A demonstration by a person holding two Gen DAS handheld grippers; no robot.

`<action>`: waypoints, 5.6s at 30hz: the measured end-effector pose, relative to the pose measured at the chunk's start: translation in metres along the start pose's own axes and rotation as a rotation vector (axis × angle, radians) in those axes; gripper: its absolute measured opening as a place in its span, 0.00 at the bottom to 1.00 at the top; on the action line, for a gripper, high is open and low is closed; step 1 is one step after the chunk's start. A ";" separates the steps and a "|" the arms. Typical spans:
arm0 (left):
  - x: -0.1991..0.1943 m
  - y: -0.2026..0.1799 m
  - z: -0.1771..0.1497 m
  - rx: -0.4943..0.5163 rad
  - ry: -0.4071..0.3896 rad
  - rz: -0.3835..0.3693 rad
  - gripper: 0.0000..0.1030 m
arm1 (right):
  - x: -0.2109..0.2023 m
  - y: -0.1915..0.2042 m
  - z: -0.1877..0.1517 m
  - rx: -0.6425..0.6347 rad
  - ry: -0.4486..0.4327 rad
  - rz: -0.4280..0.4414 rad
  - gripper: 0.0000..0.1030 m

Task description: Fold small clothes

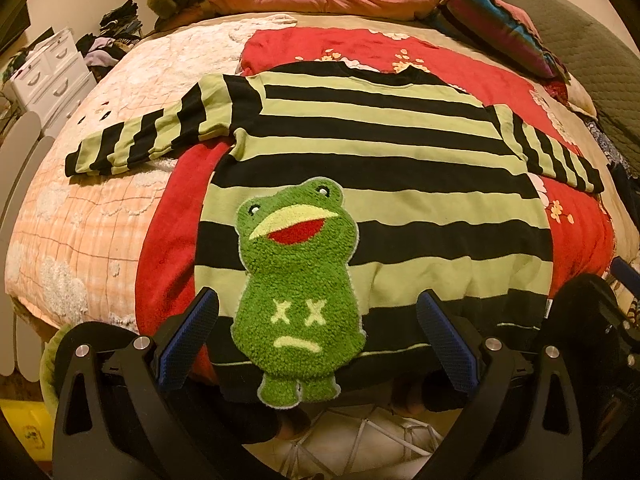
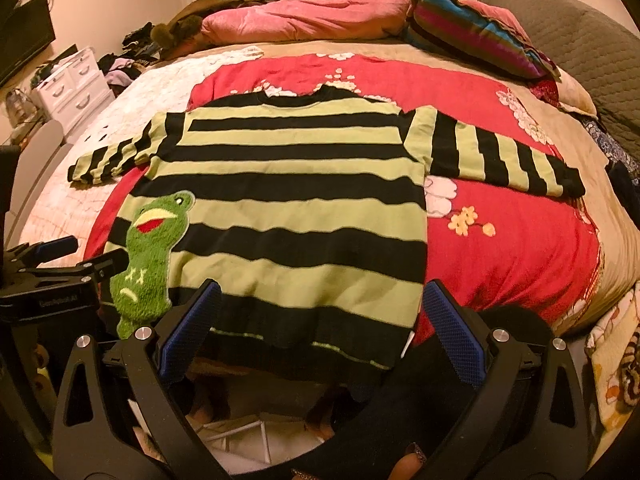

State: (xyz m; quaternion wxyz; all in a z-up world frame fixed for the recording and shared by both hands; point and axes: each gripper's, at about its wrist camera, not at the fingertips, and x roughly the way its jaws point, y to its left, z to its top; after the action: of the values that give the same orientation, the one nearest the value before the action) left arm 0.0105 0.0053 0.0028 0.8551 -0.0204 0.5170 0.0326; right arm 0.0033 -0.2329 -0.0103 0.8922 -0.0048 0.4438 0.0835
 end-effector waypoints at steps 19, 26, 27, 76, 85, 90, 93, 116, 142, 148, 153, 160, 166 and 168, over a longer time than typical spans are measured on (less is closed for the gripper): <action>0.029 0.012 0.067 -0.087 -0.014 0.047 0.96 | 0.035 -0.034 0.081 0.056 -0.100 -0.055 0.92; 0.044 0.008 0.100 -0.122 -0.019 0.056 0.96 | 0.058 -0.056 0.112 0.116 -0.113 -0.051 0.92; 0.048 0.006 0.107 -0.128 -0.020 0.057 0.96 | 0.062 -0.064 0.116 0.132 -0.111 -0.060 0.92; 0.177 -0.099 0.180 -0.041 0.024 0.033 0.96 | 0.161 -0.445 0.079 1.010 -0.146 -0.342 0.63; 0.195 -0.107 0.163 -0.030 0.053 0.025 0.96 | 0.149 -0.434 0.094 0.898 -0.224 -0.273 0.06; 0.180 -0.091 0.166 -0.072 0.037 0.010 0.96 | 0.137 -0.404 0.120 0.798 -0.293 -0.186 0.06; 0.169 -0.079 0.168 -0.098 0.019 0.012 0.96 | 0.131 -0.364 0.144 0.711 -0.336 -0.057 0.06; 0.141 0.002 0.167 -0.290 -0.009 0.015 0.96 | 0.222 -0.059 0.190 0.140 0.006 0.580 0.38; 0.214 -0.111 0.209 -0.243 0.104 -0.275 0.95 | 0.209 -0.164 0.195 0.255 -0.097 0.222 0.55; 0.217 -0.121 0.210 -0.249 0.105 -0.373 0.38 | 0.211 -0.173 0.193 0.286 -0.092 0.206 0.55; 0.213 -0.118 0.210 -0.243 0.087 -0.407 0.12 | 0.211 -0.173 0.193 0.288 -0.093 0.202 0.55; 0.178 -0.085 0.210 -0.278 -0.001 -0.454 0.11 | 0.204 -0.175 0.194 0.291 -0.130 0.228 0.55; 0.138 -0.031 0.213 -0.320 -0.128 -0.370 0.11 | 0.204 -0.168 0.195 0.271 -0.127 0.247 0.55; 0.131 -0.013 0.214 -0.330 -0.150 -0.330 0.11 | 0.205 -0.163 0.194 0.256 -0.121 0.250 0.55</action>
State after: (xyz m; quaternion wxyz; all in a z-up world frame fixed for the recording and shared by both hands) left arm 0.2609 0.0118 -0.0140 0.8700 -0.2413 0.4295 -0.0220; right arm 0.3034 -0.3483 -0.0654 0.8933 0.1690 0.3934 0.1368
